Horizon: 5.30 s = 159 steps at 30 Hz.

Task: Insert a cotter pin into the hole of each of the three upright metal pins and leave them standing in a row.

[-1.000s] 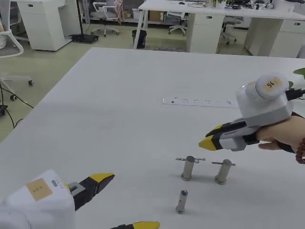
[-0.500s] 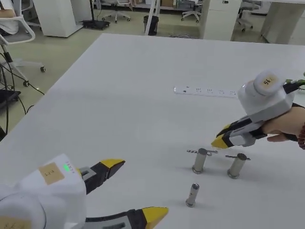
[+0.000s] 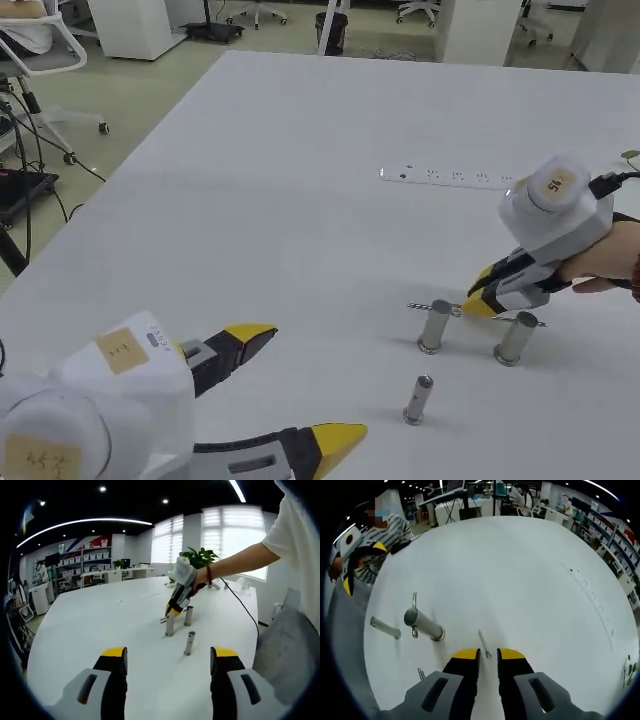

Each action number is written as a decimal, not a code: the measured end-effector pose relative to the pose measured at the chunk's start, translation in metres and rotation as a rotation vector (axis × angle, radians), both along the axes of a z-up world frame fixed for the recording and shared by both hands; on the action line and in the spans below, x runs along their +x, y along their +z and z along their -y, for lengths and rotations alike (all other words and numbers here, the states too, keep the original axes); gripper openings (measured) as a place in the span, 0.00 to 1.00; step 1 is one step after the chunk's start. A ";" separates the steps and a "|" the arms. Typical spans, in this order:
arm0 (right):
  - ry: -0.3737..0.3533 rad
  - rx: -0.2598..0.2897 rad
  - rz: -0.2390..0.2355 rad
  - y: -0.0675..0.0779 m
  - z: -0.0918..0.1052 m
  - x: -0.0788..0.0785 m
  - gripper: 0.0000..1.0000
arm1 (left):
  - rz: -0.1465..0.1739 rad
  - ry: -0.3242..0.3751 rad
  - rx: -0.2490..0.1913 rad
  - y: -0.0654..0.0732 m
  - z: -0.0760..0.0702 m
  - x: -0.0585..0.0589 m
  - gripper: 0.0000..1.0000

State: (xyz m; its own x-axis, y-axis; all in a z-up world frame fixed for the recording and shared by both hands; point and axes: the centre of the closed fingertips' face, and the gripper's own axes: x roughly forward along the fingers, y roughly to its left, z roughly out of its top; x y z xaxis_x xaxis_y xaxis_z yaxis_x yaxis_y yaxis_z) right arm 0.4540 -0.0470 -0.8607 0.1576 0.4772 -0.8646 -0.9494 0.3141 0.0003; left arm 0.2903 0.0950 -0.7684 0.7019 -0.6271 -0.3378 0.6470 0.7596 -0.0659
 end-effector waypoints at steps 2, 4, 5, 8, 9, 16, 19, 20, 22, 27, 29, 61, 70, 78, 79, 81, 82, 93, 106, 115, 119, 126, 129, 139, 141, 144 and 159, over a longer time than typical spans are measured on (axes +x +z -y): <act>0.009 -0.012 0.001 -0.002 0.001 0.000 0.15 | -0.001 0.001 0.002 0.000 -0.001 0.001 0.66; 0.023 -0.013 0.012 -0.001 0.001 0.002 0.14 | -0.002 0.002 0.005 -0.001 -0.001 0.001 0.66; 0.021 -0.009 0.008 -0.001 0.001 0.003 0.14 | -0.003 0.001 0.006 -0.001 -0.001 0.001 0.66; 0.049 -0.023 0.018 -0.001 0.001 0.003 0.13 | -0.005 0.001 0.005 -0.002 -0.001 0.002 0.66; 0.062 -0.031 0.023 -0.002 0.000 0.002 0.13 | -0.005 0.001 0.005 -0.002 -0.002 0.002 0.66; 0.128 -0.071 0.039 -0.003 -0.002 -0.001 0.08 | -0.007 -0.001 0.004 -0.003 -0.001 0.002 0.66; 0.140 -0.084 0.031 -0.004 -0.002 0.000 0.08 | -0.007 -0.004 0.003 -0.003 -0.001 0.002 0.66; 0.151 -0.095 0.039 -0.004 -0.002 0.001 0.06 | -0.008 -0.004 0.004 -0.003 -0.001 0.002 0.66; 0.163 -0.109 0.040 -0.004 -0.002 0.002 0.05 | -0.009 -0.004 0.006 -0.003 -0.001 0.001 0.66; 0.190 -0.139 0.049 -0.005 -0.003 0.001 0.04 | -0.008 -0.004 0.005 -0.002 -0.002 0.001 0.66; 0.197 -0.146 0.054 -0.005 -0.003 0.002 0.03 | -0.011 -0.003 0.007 -0.003 -0.003 0.001 0.66; 0.180 -0.002 0.317 0.079 -0.017 -0.003 0.02 | -0.045 0.006 -0.025 0.015 -0.002 0.011 0.51; 0.214 0.069 0.387 0.116 -0.037 -0.036 0.02 | -0.048 -0.012 -0.038 0.029 0.005 0.016 0.45; 0.258 0.099 0.423 0.126 -0.049 -0.065 0.02 | -0.090 -0.007 -0.115 0.043 0.012 0.021 0.40; 0.260 0.097 0.426 0.126 -0.049 -0.067 0.02 | -0.094 -0.007 -0.126 0.044 0.013 0.022 0.39; 0.271 0.093 0.435 0.126 -0.050 -0.074 0.02 | -0.101 -0.008 -0.150 0.049 0.016 0.022 0.37; 0.275 0.093 0.441 0.126 -0.050 -0.077 0.02 | -0.106 -0.012 -0.164 0.052 0.018 0.022 0.36; 0.317 0.072 0.490 0.126 -0.053 -0.110 0.02 | -0.158 -0.038 -0.227 0.058 0.037 0.017 0.25; 0.359 0.045 0.515 0.122 -0.056 -0.136 0.02 | -0.222 -0.066 -0.302 0.060 0.061 0.007 0.19; 0.386 0.073 0.524 0.128 -0.063 -0.149 0.02 | -0.296 -0.030 -0.365 0.051 0.063 0.010 0.13; 0.394 0.090 0.529 0.132 -0.067 -0.155 0.02 | -0.321 -0.026 -0.395 0.051 0.065 0.010 0.11; 0.402 0.101 0.543 0.134 -0.070 -0.159 0.02 | -0.342 -0.024 -0.431 0.052 0.068 0.011 0.04; 0.398 0.113 0.547 0.136 -0.071 -0.161 0.02 | -0.350 -0.027 -0.442 0.053 0.069 0.009 0.02; 0.388 0.121 0.549 0.138 -0.072 -0.163 0.02 | -0.360 -0.025 -0.462 0.051 0.070 0.008 0.01; 0.386 0.120 0.550 0.138 -0.072 -0.162 0.02 | -0.353 -0.023 -0.460 0.051 0.070 0.008 0.01; 0.386 0.123 0.544 0.137 -0.072 -0.162 0.02 | -0.341 -0.029 -0.451 0.050 0.071 0.007 0.00; 0.331 0.199 0.466 0.132 -0.073 -0.164 0.08 | -0.300 -0.049 -0.408 0.049 0.065 0.009 0.00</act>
State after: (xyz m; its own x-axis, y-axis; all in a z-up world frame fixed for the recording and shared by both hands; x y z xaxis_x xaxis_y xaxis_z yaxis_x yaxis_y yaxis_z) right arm 0.2900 0.0263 -0.7284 0.3133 0.7111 -0.6294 -0.9111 0.0381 -0.4105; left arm 0.2991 0.0299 -0.7193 0.5780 -0.7796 -0.2409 0.5883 0.6028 -0.5390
